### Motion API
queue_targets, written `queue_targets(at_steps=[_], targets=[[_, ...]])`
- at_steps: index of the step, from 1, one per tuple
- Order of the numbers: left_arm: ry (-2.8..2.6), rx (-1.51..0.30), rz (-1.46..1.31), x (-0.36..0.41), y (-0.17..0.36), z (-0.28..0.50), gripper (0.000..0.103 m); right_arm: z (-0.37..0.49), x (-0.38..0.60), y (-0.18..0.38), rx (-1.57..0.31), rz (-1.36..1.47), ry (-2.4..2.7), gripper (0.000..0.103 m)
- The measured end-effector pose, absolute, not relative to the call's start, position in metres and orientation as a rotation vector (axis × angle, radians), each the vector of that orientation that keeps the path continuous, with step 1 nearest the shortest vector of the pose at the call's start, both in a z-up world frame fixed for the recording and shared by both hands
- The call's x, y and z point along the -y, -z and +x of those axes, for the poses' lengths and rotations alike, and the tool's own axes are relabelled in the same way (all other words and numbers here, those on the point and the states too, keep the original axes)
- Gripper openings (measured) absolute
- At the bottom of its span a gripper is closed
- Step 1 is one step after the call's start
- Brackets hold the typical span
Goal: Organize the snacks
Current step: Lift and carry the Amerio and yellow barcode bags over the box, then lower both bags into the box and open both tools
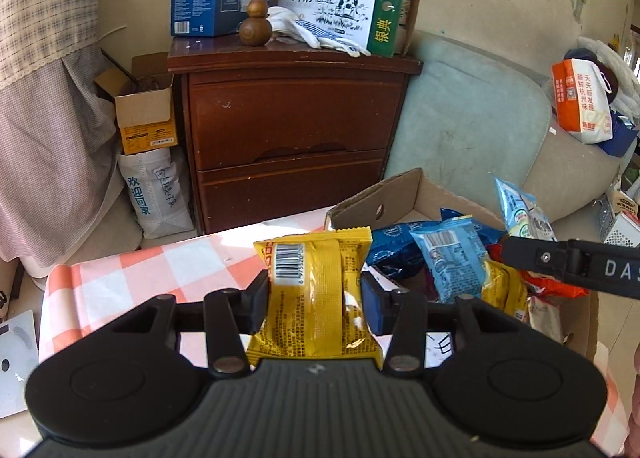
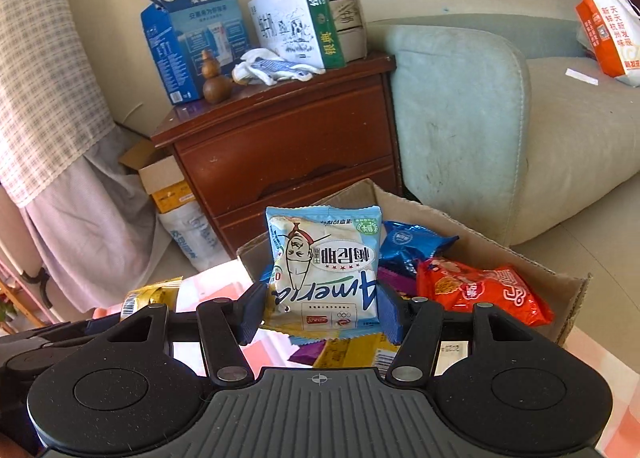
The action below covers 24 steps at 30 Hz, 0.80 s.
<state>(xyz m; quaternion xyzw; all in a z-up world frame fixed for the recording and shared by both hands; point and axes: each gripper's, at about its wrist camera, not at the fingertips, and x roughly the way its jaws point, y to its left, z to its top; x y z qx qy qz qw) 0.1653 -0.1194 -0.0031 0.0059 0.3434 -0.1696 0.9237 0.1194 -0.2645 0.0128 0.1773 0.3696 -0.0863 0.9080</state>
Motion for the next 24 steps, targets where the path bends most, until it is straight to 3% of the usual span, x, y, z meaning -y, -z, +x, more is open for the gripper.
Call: queue_targets(at_steps=[21,24], targets=[[0.465,-0.73,-0.07,0.23,0.005,0.206,0.046,0.103,0.342,-0.003,-0.765,0.525,0.377,0.057],[0.46,-0.727,-0.054,0.239,0.003,0.21,0.063,0.103,0.343,-0.001,-0.778,0.531,0.382,0.059]])
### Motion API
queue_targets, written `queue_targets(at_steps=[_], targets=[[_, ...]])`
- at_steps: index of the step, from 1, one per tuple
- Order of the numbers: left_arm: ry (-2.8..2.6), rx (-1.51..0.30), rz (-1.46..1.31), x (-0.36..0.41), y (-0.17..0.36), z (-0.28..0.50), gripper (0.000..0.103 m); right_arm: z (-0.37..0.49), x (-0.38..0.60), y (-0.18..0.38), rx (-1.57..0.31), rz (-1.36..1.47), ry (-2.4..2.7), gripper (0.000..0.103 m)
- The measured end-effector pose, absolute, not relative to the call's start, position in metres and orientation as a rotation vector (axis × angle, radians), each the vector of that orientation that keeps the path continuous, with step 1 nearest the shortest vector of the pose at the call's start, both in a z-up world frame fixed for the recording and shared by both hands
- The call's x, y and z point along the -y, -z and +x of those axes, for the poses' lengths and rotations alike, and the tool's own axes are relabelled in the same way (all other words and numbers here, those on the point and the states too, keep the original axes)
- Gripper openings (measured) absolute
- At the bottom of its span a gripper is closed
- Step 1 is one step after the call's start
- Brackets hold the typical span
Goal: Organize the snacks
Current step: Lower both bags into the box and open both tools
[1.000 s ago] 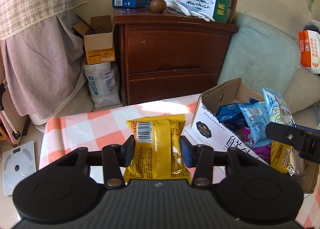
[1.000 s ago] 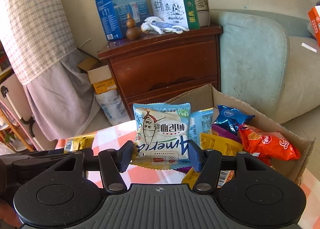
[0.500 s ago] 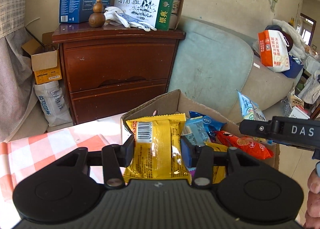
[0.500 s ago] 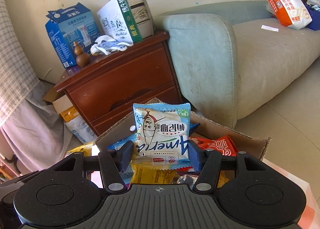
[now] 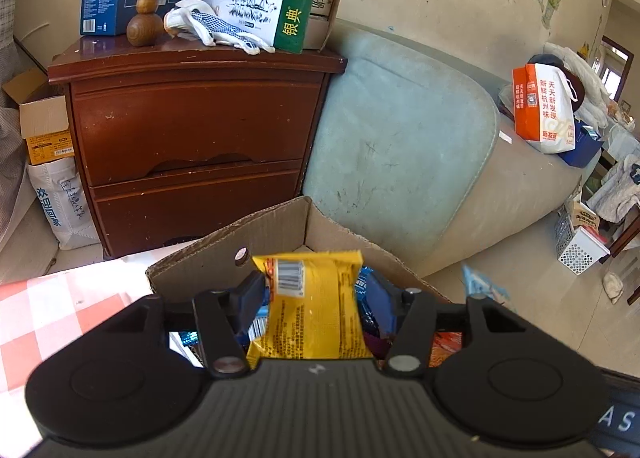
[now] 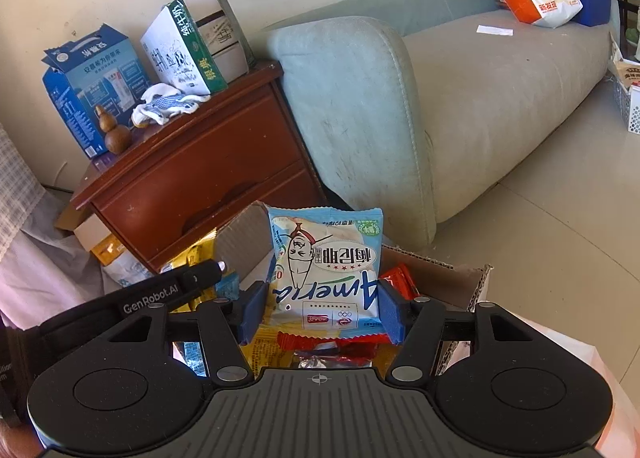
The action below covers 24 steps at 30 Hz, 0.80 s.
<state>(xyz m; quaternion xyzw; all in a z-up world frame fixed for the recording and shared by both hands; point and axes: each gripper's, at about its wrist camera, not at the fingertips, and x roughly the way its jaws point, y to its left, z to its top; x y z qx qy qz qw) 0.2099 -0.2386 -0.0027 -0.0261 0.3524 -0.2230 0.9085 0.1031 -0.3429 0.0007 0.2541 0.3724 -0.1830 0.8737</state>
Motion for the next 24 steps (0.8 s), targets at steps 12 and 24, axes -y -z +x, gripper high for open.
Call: queue_targets(at_steps=[12,24], targets=[[0.397,-0.721,0.068,0.228,-0.012,0.189,0.097,0.095,0.349,-0.004,-0.783,0.54,0.399,0.067],[0.278,-0.82,0.113,0.209,-0.008,0.167,0.1,0.101,0.332,-0.004,-0.842,0.41,0.393,0.078]])
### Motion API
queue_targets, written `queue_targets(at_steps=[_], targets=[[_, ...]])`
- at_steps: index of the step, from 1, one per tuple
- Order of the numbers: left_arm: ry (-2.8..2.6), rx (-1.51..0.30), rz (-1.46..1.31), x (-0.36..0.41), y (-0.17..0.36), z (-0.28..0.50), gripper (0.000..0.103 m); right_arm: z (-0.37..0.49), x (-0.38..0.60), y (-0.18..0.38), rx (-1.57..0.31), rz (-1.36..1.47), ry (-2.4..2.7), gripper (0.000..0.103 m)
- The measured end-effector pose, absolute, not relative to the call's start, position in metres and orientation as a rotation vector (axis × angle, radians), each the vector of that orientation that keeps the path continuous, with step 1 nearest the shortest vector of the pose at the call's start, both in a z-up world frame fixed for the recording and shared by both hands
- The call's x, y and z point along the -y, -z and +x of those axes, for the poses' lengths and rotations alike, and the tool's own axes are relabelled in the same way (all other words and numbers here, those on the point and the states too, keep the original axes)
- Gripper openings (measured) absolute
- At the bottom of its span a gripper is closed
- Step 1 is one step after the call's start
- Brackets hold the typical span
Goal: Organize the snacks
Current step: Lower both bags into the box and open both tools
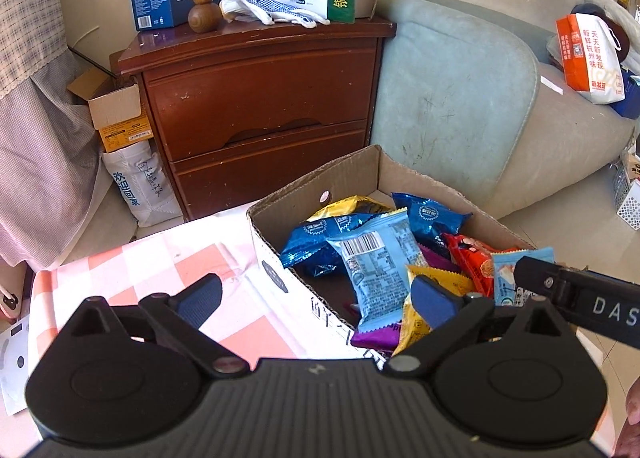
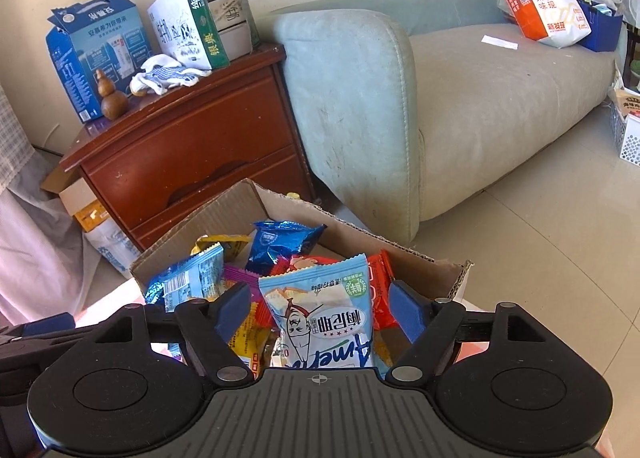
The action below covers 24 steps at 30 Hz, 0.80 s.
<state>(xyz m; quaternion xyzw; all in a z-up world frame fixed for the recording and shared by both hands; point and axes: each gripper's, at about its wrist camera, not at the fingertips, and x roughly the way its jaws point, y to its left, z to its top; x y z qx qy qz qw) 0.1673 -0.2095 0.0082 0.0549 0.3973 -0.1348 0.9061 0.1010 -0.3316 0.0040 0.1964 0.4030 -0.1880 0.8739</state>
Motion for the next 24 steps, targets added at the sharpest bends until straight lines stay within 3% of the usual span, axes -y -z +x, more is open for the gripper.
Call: queue_targets(at_steps=[24], targets=[[0.303,-0.874,0.209,0.219,0.003,0.165,0.101,0.105,0.323,0.005,-0.899,0.264,0.517,0.087]])
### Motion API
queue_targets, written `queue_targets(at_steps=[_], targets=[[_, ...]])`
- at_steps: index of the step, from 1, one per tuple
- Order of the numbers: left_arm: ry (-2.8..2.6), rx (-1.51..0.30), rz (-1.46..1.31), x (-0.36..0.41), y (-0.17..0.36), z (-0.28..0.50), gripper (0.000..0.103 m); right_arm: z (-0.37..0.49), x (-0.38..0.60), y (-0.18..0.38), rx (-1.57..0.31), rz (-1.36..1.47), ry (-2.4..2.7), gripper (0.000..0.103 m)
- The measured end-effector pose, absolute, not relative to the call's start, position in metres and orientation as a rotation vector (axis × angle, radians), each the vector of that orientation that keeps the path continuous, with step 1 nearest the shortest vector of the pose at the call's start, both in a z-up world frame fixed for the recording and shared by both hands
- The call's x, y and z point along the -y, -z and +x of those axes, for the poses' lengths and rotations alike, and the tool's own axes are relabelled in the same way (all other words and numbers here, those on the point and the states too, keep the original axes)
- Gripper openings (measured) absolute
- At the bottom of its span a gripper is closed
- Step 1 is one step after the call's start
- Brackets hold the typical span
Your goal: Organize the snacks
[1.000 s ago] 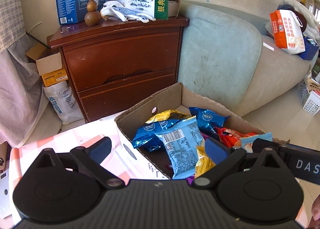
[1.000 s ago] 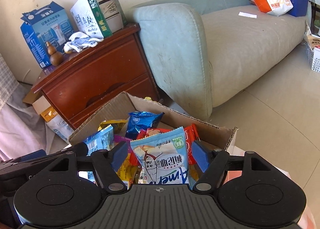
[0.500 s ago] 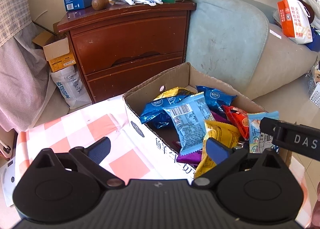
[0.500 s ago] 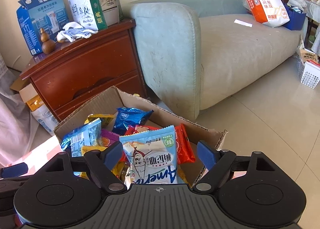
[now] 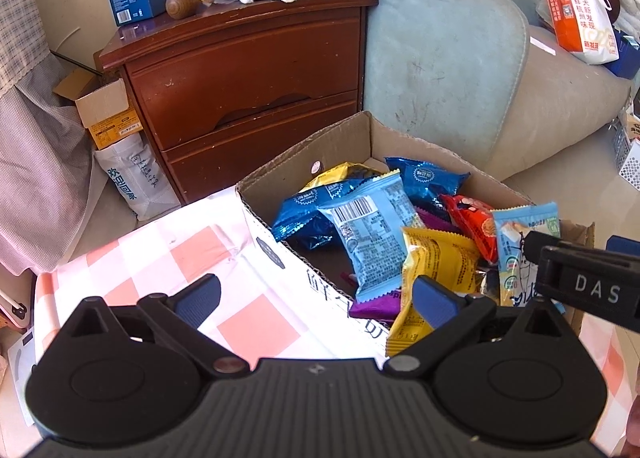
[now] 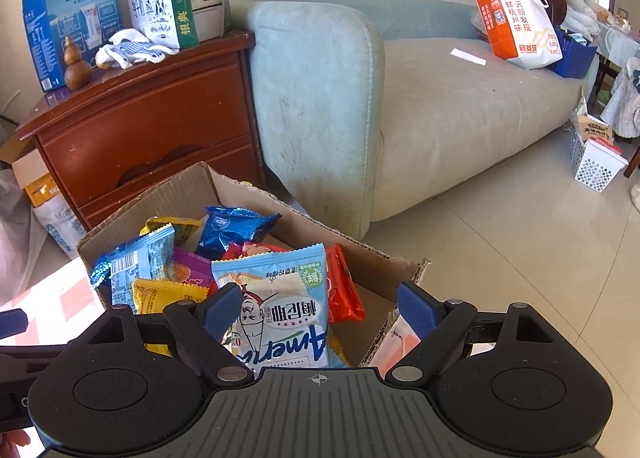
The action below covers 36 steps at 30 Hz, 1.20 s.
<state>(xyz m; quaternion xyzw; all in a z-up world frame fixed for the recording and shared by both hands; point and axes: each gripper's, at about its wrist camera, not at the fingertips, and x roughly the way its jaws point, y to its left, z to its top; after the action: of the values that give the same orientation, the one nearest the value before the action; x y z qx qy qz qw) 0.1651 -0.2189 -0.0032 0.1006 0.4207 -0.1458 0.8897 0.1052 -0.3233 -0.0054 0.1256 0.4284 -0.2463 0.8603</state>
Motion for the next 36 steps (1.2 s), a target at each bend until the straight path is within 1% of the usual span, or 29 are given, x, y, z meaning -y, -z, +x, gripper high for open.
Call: queue_targets(at_steps=[14,36], targets=[[0.255,-0.877,0.201,0.215,0.004,0.172,0.101,0.108,0.319,0.008,-0.927,0.229,0.504,0.09],[0.231,-0.864,0.231,0.209,-0.002,0.163,0.101,0.104,0.305,0.003,-0.943,0.187,0.491,0.09]])
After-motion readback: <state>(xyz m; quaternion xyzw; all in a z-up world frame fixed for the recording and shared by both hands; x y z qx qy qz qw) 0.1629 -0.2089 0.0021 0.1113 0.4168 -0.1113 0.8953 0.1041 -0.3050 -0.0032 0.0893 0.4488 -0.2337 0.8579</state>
